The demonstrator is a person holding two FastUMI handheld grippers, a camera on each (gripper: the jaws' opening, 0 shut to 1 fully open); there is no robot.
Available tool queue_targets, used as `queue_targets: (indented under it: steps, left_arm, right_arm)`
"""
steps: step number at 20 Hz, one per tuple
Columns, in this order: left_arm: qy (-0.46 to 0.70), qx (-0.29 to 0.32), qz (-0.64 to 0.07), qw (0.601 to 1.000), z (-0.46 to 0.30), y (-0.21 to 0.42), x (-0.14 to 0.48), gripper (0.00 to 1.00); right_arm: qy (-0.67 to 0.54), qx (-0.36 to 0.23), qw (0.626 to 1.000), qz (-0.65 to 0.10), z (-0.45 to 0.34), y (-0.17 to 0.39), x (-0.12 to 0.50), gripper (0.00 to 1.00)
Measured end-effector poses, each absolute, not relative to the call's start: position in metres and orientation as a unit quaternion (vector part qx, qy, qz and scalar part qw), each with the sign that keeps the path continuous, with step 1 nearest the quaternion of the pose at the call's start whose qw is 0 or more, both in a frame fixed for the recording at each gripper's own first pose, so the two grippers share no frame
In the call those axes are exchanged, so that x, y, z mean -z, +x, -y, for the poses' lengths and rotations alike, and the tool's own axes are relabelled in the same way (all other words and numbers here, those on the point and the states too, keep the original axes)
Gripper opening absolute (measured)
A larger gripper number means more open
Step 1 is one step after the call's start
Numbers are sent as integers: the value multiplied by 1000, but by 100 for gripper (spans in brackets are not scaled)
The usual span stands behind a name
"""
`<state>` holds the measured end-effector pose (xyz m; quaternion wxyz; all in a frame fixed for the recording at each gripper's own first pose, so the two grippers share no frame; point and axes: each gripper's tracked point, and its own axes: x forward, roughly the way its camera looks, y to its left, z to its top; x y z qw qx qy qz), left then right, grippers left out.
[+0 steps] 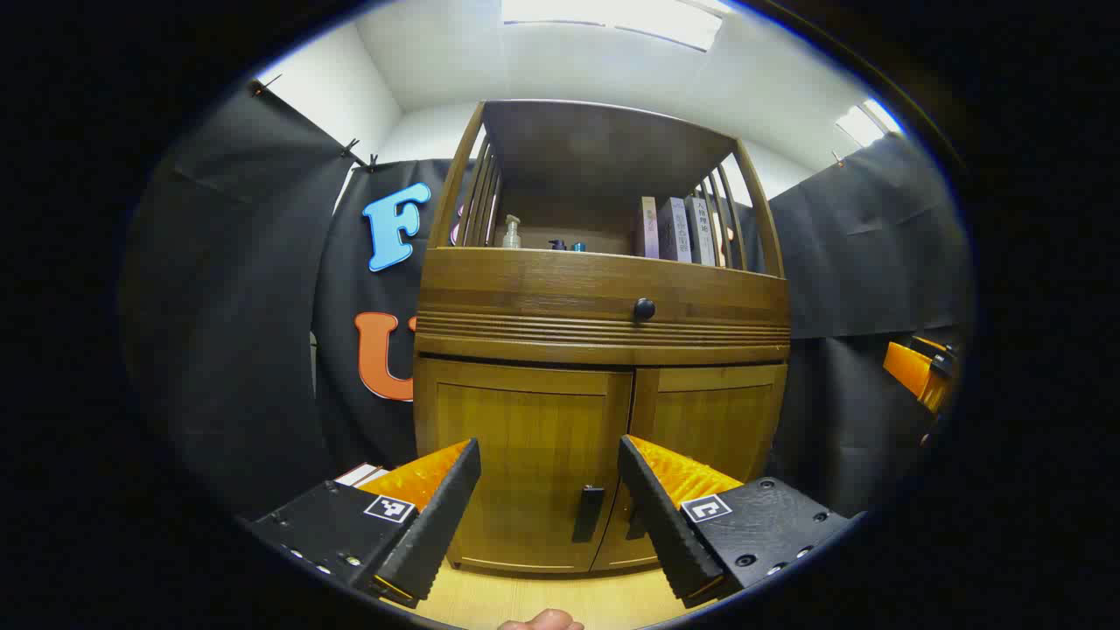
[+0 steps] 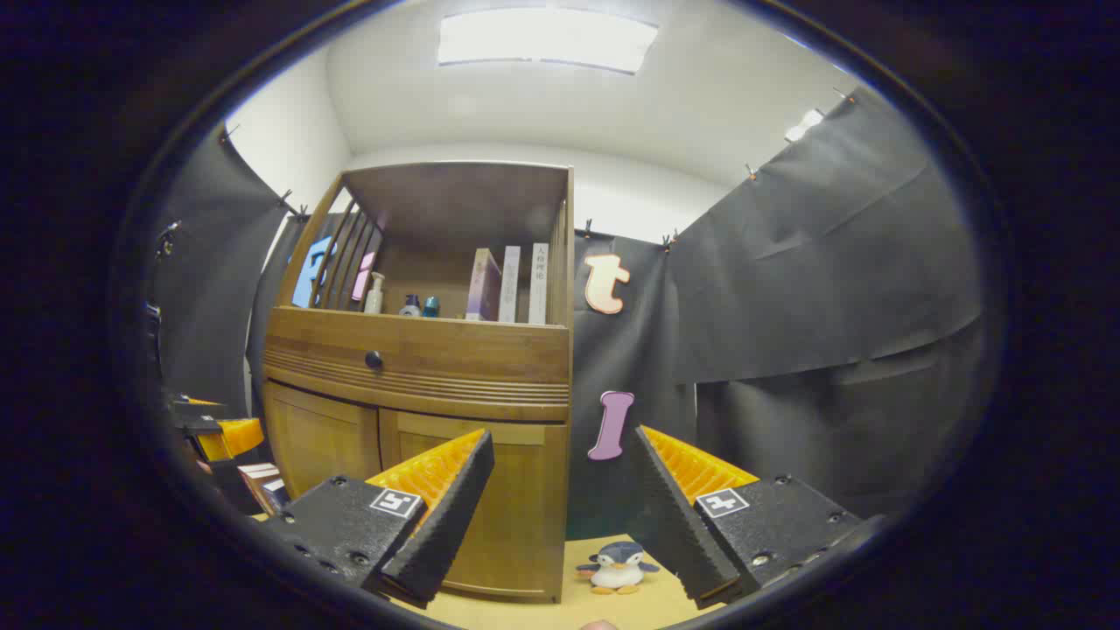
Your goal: Open the right door of the double-door shoe cabinet with the right hand, and open the left door with the left hand.
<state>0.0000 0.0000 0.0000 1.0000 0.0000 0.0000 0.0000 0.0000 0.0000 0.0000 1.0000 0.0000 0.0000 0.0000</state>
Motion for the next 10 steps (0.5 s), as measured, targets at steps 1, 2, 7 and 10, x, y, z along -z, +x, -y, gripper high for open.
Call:
queue_targets:
  steps: [1, 2, 7, 10]
  left_arm:
    - [0, -3, 1, 1000, -1, -2, -1, 95]
    - [2, -9, 3, 1000, -2, -3, -2, 95]
    - [12, -13, 7, 1000, -7, -5, 0, 100]
    - [16, -17, 6, 1000, -16, -2, -1, 95]
  right_arm:
    - [5, -6, 1000, -3, 0, 3, 2, 100]
    - [9, -10, 1000, -4, 0, 5, 4, 100]
    - [21, -7, 1000, -16, -1, 11, 16, 99]
    - [11, 3, 1000, -10, -2, 14, 17, 99]
